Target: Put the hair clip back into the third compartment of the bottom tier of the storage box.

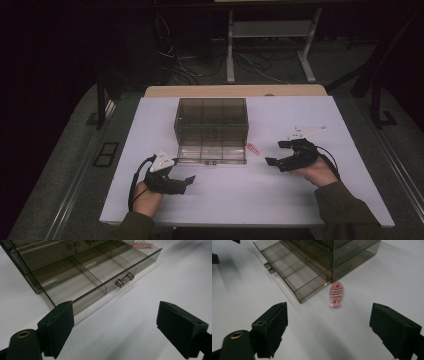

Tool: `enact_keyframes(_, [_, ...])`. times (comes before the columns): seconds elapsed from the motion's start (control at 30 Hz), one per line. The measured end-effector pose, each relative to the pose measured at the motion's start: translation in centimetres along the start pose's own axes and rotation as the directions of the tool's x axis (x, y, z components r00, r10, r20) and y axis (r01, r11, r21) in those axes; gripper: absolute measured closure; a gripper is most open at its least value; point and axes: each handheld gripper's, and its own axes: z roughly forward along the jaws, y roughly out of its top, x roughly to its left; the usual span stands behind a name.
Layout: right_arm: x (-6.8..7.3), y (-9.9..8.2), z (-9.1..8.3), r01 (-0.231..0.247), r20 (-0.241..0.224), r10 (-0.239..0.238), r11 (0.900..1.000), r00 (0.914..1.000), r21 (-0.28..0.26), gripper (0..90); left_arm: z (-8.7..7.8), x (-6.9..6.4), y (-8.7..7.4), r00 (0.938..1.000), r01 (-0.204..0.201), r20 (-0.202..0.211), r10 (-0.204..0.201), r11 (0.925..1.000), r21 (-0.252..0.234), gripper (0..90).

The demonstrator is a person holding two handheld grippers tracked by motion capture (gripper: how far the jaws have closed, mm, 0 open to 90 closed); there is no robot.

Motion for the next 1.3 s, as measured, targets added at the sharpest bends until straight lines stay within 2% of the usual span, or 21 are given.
enact_keyframes(0.67, [-0.6, 0.9, 1.0, 0.016, -0.003, -0.016, 0.9999, 0.9999, 0.001, 14.2, 0.0, -0.1, 0.0, 1.0000, 0.003, 0.000, -0.003, 1.0000, -0.002, 13.6])
enact_keyframes(0.9, [-0.8, 1.8, 1.6, 0.025, -0.009, -0.025, 0.9997, 0.9996, 0.005, 14.2, 0.0, -0.1, 0.0, 1.0000, 0.005, 0.002, -0.005, 1.0000, -0.006, 13.6])
enact_keyframes(1.13, [-1.1, 2.3, 2.5, 0.032, -0.025, -0.031, 0.9990, 0.9992, 0.032, 17.4, 0.0, -0.1, 0.0, 1.0000, 0.005, 0.001, -0.005, 1.0000, -0.006, 13.6])
enact_keyframes(1.3, [-1.4, 2.8, 3.0, 0.029, -0.020, -0.028, 0.9985, 0.9994, 0.047, 17.5, 0.1, -0.1, 0.0, 1.0000, 0.003, 0.004, -0.003, 1.0000, -0.006, 13.6])
